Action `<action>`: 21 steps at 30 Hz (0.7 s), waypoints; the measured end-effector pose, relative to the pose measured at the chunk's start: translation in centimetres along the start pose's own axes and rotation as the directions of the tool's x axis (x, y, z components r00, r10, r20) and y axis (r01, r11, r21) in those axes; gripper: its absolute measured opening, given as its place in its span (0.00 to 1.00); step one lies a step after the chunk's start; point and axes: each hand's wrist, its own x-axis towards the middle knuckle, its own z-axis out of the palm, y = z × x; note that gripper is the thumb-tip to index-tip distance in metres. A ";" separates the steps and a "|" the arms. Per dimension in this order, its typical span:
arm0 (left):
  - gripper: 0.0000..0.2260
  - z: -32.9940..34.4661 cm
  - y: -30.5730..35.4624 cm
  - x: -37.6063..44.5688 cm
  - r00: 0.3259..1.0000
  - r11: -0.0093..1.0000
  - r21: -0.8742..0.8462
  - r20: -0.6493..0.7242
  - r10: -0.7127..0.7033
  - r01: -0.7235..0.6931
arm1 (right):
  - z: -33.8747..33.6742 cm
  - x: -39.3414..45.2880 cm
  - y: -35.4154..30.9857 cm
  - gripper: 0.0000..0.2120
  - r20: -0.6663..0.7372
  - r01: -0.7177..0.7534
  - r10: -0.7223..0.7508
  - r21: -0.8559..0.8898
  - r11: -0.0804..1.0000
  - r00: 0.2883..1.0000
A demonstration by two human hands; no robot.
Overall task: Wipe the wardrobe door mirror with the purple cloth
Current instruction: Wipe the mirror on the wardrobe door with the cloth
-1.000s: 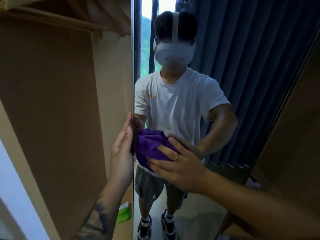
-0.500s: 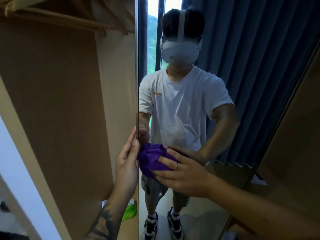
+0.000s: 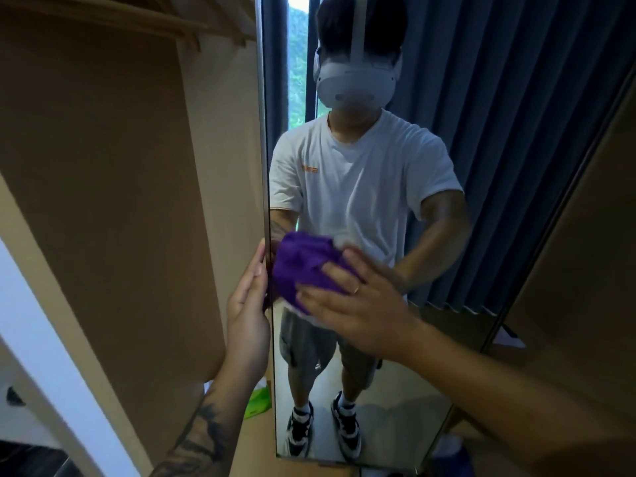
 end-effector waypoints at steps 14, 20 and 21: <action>0.15 0.5 -0.5 -0.6 0.998 0.998 0.044 -0.050 0.036 -0.034 | -0.4 -7.4 0.6 0.22 0.068 -0.034 0.036 -0.029 0.999 0.997; 0.15 0.0 -0.7 -0.8 0.998 0.998 0.063 -0.047 0.029 -0.026 | -2.2 -8.1 3.3 0.25 0.176 0.157 -0.158 0.022 0.987 0.972; 0.15 -0.1 -0.8 -0.9 0.999 0.997 0.068 -0.044 0.027 -0.024 | -2.5 -8.2 4.2 0.24 0.104 0.081 -0.080 0.001 0.997 0.991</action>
